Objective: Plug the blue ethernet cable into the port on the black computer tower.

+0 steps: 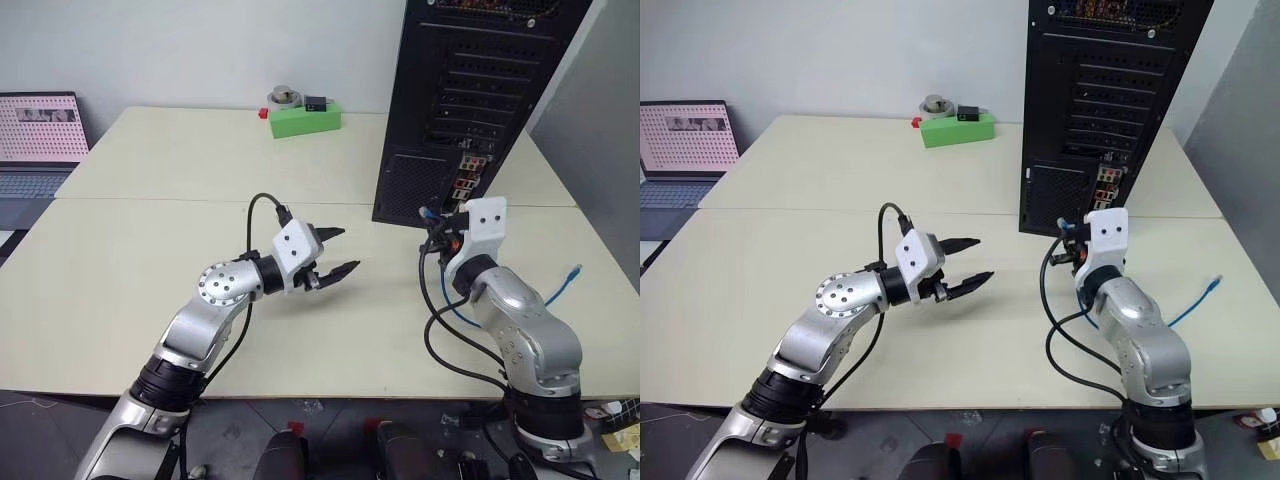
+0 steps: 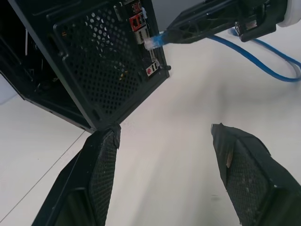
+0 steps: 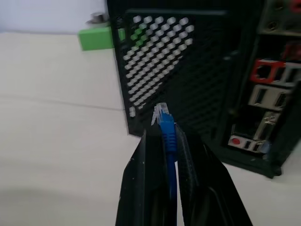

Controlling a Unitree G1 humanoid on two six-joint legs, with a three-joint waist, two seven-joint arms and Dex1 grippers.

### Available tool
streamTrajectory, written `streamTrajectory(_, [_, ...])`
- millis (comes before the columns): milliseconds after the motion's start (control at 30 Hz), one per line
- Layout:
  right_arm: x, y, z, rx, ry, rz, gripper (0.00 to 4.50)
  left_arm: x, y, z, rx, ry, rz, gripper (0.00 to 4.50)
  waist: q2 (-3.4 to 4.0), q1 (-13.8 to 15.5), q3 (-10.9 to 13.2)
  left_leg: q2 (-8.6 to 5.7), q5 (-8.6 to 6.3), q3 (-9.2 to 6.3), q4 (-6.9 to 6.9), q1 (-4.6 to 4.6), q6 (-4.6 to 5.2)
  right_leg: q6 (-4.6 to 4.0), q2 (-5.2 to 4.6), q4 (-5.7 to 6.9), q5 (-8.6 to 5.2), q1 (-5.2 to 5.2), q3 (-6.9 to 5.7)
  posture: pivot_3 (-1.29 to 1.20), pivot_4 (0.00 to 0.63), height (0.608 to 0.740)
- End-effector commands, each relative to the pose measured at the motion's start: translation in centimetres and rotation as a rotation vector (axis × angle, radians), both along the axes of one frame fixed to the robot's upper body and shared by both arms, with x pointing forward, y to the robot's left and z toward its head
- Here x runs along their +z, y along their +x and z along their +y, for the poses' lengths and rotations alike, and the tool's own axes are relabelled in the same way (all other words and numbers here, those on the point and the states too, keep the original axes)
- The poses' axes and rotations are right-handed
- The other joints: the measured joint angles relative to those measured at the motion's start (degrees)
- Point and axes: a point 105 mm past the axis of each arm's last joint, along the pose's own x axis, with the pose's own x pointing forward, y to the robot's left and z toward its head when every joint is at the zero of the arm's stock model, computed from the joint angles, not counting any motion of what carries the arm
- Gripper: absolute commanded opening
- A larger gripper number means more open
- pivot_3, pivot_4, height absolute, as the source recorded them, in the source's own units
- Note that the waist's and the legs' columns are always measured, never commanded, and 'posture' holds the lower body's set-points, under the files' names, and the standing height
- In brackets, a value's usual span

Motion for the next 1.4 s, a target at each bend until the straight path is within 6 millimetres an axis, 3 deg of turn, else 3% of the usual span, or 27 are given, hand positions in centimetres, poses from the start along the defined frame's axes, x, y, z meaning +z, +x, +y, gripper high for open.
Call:
streamTrajectory(33, [1.7,0.7,-1.8,-0.151,0.022,-0.068,0.0,2.0,0.2,-0.4,0.034,0.002,-0.091,3.26,0.0,0.03,0.0,0.0,0.0,0.01,-0.01,0.0,0.0,0.0,0.0,0.0,0.0,0.0,0.02,0.0,0.15,0.74])
streamTrajectory(300, [2.4,2.0,-3.1,-0.262,0.059,-0.092,0.0,2.6,0.8,-0.9,0.083,0.02,-0.14,3.26,0.0,0.03,0.0,0.0,0.0,0.06,-0.01,-0.07,0.0,-0.01,-0.03,-0.01,0.01,-0.07,0.09,0.0,0.15,0.74])
streamTrajectory(667, [3.0,2.8,-3.0,-0.269,0.074,-0.116,0.0,3.9,0.7,-1.9,0.074,-0.08,-0.092,3.26,0.0,0.02,0.0,0.01,0.0,0.08,-0.01,-0.09,0.0,-0.01,-0.03,-0.01,0.01,-0.08,0.11,0.0,0.15,0.74])
streamTrajectory(1400, [2.5,3.5,-3.6,-0.315,0.071,-0.115,0.0,3.7,0.4,-2.1,0.065,-0.062,-0.088,3.26,0.01,0.01,0.0,0.02,0.0,0.07,-0.02,-0.09,0.0,-0.01,-0.03,-0.01,0.01,-0.09,0.15,0.0,0.15,0.74])
